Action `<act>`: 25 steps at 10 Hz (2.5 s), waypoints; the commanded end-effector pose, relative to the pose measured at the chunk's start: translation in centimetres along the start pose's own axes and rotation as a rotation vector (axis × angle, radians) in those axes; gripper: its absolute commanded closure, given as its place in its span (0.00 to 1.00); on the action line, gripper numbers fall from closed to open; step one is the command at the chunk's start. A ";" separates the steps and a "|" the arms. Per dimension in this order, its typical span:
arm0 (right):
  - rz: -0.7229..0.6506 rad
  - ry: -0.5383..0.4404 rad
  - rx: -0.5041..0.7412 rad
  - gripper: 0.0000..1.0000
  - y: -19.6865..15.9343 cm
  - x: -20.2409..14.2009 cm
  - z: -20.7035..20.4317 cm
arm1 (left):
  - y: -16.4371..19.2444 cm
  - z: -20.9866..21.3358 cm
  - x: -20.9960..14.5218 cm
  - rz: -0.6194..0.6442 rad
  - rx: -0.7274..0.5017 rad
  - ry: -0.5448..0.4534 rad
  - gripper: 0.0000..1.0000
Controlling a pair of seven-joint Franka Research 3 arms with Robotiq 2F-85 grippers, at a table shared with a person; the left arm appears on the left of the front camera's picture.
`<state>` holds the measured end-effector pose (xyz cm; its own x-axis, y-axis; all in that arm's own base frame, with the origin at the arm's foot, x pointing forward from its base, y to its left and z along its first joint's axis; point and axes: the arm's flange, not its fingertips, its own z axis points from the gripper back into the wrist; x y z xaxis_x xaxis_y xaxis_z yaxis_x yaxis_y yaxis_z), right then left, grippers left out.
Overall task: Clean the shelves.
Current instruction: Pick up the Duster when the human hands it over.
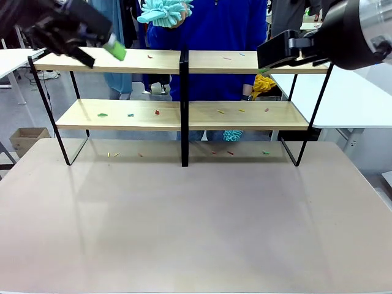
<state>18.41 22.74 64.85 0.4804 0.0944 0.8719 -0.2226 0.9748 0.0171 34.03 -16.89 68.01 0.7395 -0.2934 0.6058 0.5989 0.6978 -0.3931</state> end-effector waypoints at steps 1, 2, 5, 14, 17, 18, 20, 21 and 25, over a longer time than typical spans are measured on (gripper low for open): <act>0.005 0.002 0.008 0.00 0.1 0.0 0.1 | 1.9 1.6 2.6 0.145 -0.310 0.207 0.00; 0.005 0.002 0.008 0.00 0.1 0.0 0.1 | 0.0 0.0 0.0 0.000 0.000 0.000 0.00; 0.005 0.002 0.008 0.00 0.1 0.0 0.1 | 3.1 -0.4 4.4 0.094 -0.241 0.004 0.00; 0.005 0.002 0.008 0.00 0.1 0.0 0.1 | 15.5 -10.6 14.3 0.750 -0.367 -0.268 0.00; 0.005 0.002 0.008 0.00 0.1 0.0 0.1 | 16.2 -11.3 14.4 0.757 -0.395 -0.300 0.00; 0.005 0.002 0.008 0.00 0.1 0.0 0.1 | 16.1 -11.4 14.5 0.745 -0.408 -0.324 0.00; 0.005 0.002 0.008 0.00 0.1 0.0 0.1 | 16.1 -11.5 14.6 0.737 -0.420 -0.338 0.00; 0.005 0.002 0.008 0.00 0.1 0.0 0.1 | 16.1 -11.4 14.6 0.736 -0.415 -0.350 0.00; 0.005 0.002 0.008 0.00 0.1 0.0 0.1 | 16.3 -11.3 14.6 0.725 -0.409 -0.360 1.00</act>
<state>18.39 22.78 64.82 0.4804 0.0955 0.8718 -0.2233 0.9746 0.0163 57.93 -17.18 63.01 0.8882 0.3894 0.2437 0.1071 0.3404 -0.9342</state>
